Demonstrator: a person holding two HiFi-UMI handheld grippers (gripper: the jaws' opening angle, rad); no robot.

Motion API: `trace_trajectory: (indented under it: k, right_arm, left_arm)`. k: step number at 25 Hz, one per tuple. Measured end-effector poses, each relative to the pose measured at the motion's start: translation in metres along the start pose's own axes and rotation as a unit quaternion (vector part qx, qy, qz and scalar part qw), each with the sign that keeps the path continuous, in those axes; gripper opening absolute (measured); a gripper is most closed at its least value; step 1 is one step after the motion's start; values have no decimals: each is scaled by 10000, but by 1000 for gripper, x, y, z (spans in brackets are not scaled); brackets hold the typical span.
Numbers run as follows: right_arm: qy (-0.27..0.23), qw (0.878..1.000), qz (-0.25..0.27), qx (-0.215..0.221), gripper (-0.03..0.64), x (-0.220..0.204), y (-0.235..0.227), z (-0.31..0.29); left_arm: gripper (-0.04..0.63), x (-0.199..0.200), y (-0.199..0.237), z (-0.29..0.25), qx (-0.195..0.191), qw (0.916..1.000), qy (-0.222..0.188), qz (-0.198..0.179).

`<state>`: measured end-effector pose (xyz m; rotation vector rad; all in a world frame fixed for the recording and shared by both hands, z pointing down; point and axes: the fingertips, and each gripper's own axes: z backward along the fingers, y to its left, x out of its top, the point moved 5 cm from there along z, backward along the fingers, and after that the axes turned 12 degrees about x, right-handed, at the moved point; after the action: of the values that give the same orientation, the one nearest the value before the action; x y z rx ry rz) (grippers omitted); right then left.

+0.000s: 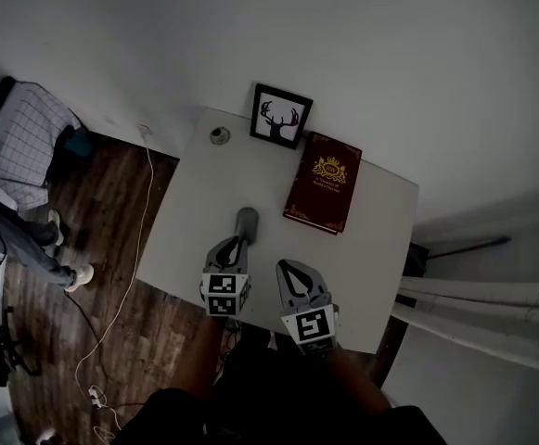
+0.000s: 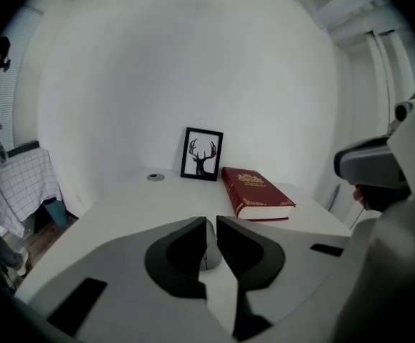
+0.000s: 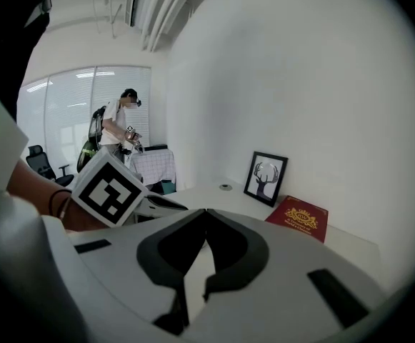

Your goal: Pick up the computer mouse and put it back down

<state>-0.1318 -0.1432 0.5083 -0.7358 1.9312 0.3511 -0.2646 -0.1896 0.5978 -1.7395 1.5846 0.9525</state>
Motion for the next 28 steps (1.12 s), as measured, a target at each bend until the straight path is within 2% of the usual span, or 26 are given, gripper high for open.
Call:
trace_trajectory:
  k: [4,8,13,17,23,28]
  right_arm:
    - [-9,10000,-13,-52,20,2,7,-2]
    - [43,9998,62,-171,20,-5,13,-4]
    - [-5,9996,130,-268,20,0,28,-5]
    - [-102,9990,87,-415,18,3,37,-2]
    - [-156,9978,128,-628,19,1,44,12]
    - [-276,9965,162,-770,20,0,41,31]
  left_arm:
    - [5,7,0,28,-27,9998,-181,121]
    - [2,11,-5,54,-210,9991,-335,142]
    - [0,24,-3,86,-263,9979,-504,310]
    - [0,32,-3,110,-275,9967,-735,204]
    - [0,20,-2,119,-432,9964,-709,177]
    - [0,26,-16,126,-539,9952,-817,73]
